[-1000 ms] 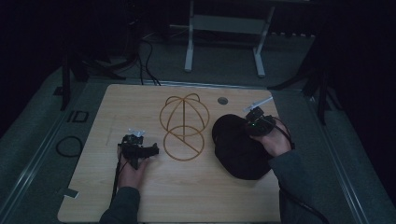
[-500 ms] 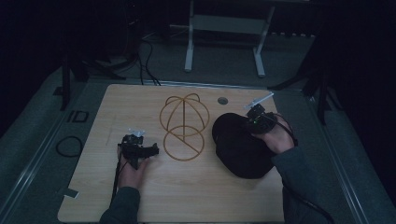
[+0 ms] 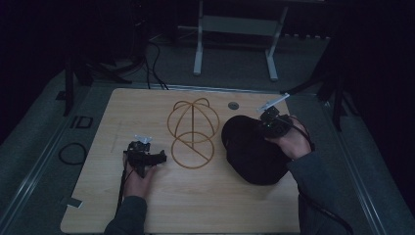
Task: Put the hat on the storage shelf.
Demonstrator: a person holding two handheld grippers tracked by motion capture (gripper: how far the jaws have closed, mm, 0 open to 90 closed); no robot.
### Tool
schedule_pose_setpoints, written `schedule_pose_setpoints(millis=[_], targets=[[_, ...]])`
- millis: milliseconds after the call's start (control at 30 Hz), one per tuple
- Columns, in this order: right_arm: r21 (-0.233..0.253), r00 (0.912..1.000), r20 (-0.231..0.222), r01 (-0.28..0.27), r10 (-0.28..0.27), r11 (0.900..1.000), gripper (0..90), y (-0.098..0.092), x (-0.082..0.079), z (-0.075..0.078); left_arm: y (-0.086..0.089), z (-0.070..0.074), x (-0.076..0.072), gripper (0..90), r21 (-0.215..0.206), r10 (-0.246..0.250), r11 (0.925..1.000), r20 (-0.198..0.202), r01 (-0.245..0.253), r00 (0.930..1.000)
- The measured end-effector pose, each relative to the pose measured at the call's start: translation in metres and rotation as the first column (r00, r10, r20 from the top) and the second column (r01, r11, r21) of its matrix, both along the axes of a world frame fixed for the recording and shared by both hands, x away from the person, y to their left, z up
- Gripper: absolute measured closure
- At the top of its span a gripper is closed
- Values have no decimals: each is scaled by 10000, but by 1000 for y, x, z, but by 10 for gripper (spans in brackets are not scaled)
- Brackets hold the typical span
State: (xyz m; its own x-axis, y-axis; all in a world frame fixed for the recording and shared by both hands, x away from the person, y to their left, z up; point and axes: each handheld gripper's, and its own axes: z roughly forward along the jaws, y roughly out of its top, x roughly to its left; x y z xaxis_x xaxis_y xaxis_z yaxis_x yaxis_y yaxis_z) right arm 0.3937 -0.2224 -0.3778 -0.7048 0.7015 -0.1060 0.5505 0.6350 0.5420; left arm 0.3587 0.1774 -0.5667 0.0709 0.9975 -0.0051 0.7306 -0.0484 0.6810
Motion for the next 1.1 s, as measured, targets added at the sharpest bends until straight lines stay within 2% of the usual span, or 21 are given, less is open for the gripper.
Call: schedule_pose_setpoints(millis=[333, 500, 1100], targets=[[251, 9996, 217, -183, 178, 9995, 864, -1, -3, 10, 0, 0, 0, 7, 14, -15, 10000, -1, 15, 10000], [564, 9988, 456, -198, 173, 9982, 864, -5, -4, 18, 0, 0, 0, 7, 3, -5, 10000, 3, 5, 10000], [1366, 9967, 781, -313, 207, 9901, 864, -18, -7, 38, 0, 0, 0, 7, 15, -18, 10000, -14, 18, 10000]])
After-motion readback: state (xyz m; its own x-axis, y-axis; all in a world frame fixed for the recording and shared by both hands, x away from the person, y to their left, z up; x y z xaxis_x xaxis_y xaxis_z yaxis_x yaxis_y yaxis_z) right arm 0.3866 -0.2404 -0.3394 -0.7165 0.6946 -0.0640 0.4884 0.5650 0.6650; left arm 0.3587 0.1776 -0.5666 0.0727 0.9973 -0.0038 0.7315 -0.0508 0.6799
